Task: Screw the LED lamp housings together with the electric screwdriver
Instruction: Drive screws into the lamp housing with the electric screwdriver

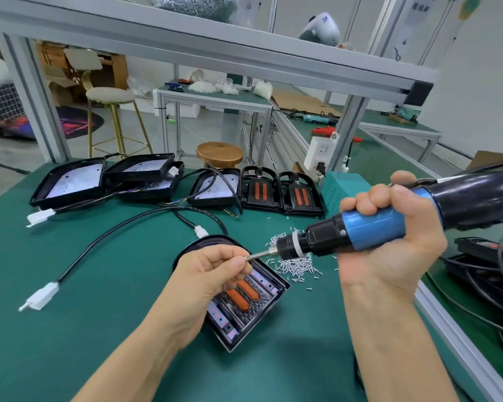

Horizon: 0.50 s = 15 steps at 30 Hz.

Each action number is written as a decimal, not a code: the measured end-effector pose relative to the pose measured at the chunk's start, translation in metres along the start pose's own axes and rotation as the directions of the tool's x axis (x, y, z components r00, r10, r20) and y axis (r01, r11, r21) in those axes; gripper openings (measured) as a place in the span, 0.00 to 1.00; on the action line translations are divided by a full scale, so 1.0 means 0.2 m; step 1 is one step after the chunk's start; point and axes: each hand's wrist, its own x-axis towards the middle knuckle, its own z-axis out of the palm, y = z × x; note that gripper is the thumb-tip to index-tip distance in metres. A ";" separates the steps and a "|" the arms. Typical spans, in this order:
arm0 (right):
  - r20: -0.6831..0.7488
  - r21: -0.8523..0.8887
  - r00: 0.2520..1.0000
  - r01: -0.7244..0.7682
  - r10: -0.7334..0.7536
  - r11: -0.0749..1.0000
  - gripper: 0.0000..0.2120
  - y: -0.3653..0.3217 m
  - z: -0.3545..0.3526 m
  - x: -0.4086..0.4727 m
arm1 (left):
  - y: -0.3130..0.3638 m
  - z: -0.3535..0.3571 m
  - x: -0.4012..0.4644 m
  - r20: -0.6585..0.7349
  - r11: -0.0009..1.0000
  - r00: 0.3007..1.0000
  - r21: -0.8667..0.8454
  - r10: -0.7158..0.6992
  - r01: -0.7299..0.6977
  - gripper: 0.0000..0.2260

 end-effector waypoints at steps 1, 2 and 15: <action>0.003 -0.003 1.000 0.004 -0.004 1.000 0.08 0.00 0.00 0.00 | 0.00 0.00 0.00 0.000 1.000 1.000 -0.007 0.000 0.000 0.05; 0.004 -0.006 1.000 0.008 -0.008 1.000 0.08 0.00 0.01 0.00 | 0.00 0.00 -0.01 0.002 1.000 1.000 -0.017 0.001 -0.001 0.05; 0.056 -0.089 0.994 0.095 -0.090 0.991 0.08 0.02 0.01 -0.03 | -0.05 0.03 -0.01 -0.098 0.994 0.994 -0.088 0.050 -0.059 0.04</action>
